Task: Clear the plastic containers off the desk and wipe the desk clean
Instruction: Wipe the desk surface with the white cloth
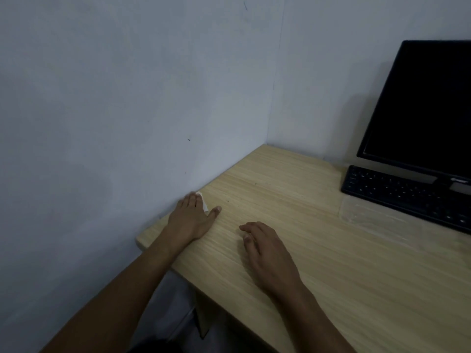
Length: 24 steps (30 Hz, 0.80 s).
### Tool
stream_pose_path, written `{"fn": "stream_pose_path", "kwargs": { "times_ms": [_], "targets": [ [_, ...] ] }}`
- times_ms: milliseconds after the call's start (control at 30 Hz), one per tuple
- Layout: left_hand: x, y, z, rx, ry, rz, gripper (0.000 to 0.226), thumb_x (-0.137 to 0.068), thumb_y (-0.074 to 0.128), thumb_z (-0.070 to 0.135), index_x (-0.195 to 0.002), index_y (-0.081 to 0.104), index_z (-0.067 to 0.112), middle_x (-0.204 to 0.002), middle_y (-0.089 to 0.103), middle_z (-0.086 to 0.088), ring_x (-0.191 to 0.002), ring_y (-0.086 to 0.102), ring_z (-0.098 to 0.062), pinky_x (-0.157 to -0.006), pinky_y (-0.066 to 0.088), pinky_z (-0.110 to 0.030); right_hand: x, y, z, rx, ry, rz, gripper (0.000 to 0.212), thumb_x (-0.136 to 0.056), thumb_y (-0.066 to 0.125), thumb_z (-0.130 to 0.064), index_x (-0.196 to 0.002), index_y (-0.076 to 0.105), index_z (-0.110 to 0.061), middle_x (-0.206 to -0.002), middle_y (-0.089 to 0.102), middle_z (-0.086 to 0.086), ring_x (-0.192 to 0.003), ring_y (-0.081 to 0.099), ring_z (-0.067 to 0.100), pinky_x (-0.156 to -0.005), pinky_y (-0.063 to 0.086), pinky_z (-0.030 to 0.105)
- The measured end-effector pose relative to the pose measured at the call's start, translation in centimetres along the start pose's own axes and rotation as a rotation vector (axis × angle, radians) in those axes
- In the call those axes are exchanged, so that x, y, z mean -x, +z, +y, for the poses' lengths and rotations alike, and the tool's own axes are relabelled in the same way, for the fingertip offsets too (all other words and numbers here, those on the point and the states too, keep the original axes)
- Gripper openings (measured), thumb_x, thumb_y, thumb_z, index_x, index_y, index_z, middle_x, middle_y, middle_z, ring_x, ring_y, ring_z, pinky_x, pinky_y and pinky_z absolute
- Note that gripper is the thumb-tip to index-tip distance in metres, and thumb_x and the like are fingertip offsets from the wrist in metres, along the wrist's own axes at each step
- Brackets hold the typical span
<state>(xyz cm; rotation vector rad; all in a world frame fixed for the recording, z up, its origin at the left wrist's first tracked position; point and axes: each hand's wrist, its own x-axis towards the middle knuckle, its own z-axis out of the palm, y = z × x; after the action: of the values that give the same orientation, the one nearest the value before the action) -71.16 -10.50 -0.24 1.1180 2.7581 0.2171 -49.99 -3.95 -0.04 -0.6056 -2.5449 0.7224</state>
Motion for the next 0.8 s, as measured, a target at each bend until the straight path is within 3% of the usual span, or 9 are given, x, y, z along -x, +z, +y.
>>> {"fn": "stream_pose_path", "kwargs": {
  "times_ms": [167,333,567,800],
  "targets": [
    [-1.0,-0.2,-0.3,0.032,0.103,-0.041,0.081,-0.096,0.018,0.062,-0.153,-0.002,0.008,-0.162,-0.003,-0.007,-0.148,-0.004,-0.016,-0.119,-0.003,-0.033,-0.2,-0.1,0.0,-0.007,-0.001,0.003,0.035,-0.103,0.031,-0.033,-0.133,0.05,-0.029,-0.137,0.047,-0.014,-0.128,0.032,-0.002,-0.096,0.018,0.009],
    [1.0,-0.5,-3.3,-0.008,0.302,-0.075,0.073,-0.097,0.018,0.058,-0.154,-0.001,0.017,-0.162,-0.003,0.004,-0.146,-0.005,-0.005,-0.118,-0.004,-0.026,0.0,-0.2,0.0,-0.015,-0.005,0.008,0.034,-0.104,0.032,-0.031,-0.132,0.05,-0.028,-0.135,0.048,-0.013,-0.125,0.034,-0.003,-0.093,0.017,0.003],
    [0.1,0.9,-0.1,-0.048,0.085,0.051,0.086,-0.094,0.015,0.065,-0.153,0.003,0.005,-0.161,0.006,-0.01,-0.148,0.005,-0.018,-0.12,0.001,-0.033,-0.2,0.0,0.2,-0.008,-0.015,0.023,0.033,-0.103,0.033,-0.031,-0.13,0.052,-0.029,-0.131,0.05,-0.014,-0.111,0.031,-0.012,-0.087,0.018,-0.004],
    [-1.7,-0.1,1.9,0.023,0.147,-0.036,0.082,-0.095,0.015,0.064,-0.154,0.0,0.009,-0.162,-0.002,-0.005,-0.148,-0.003,-0.013,-0.12,-0.003,-0.032,-0.3,0.0,0.5,-0.039,-0.003,0.032,0.033,-0.103,0.033,-0.031,-0.13,0.052,-0.03,-0.132,0.048,-0.016,-0.114,0.028,-0.013,-0.091,0.017,0.0]
  ]
}}
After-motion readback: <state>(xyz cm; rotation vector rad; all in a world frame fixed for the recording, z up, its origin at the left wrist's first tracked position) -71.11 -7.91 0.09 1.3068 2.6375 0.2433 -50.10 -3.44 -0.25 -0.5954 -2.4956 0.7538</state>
